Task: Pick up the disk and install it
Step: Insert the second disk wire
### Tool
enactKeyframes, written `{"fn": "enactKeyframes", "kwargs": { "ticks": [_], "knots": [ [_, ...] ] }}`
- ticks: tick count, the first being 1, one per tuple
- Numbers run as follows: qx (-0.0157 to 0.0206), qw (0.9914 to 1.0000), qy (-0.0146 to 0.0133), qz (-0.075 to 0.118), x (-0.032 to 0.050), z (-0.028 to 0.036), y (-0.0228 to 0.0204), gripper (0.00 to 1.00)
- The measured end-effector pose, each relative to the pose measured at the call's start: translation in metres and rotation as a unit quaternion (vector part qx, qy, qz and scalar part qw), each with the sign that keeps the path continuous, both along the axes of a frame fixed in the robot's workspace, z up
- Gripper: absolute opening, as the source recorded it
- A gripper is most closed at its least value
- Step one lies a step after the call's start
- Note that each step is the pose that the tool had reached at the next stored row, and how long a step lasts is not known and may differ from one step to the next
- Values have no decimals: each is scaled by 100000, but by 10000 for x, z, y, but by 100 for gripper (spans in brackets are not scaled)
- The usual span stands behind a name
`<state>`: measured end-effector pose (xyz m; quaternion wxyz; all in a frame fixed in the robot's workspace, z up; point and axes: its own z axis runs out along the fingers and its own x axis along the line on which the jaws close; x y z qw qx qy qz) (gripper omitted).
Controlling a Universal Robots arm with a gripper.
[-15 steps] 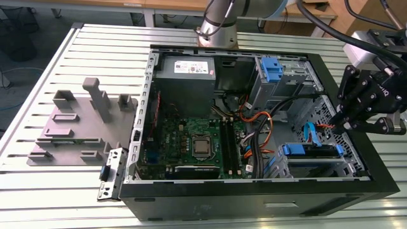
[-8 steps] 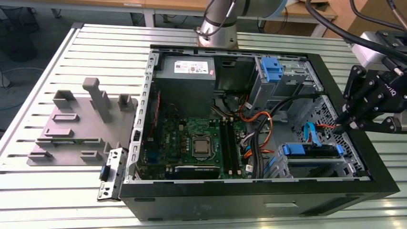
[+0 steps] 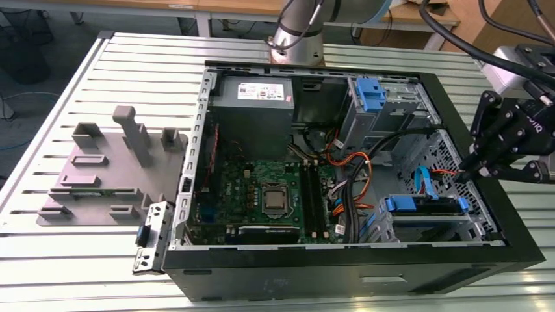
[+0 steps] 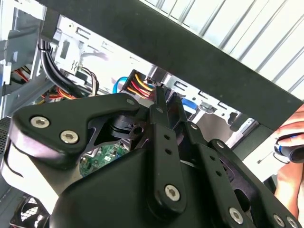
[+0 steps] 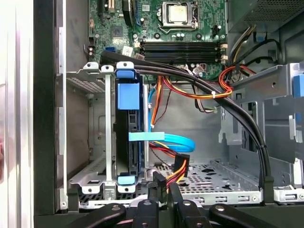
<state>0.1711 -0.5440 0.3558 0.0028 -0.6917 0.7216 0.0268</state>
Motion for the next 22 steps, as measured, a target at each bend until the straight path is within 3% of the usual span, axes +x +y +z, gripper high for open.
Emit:
{"fn": "enactKeyframes", "kwargs": {
  "ticks": [13,22],
  "knots": [
    [-462,99999,2,4,-28,-72,0,24],
    [-539,99999,0,5,-28,-73,0,22]
  ]
}}
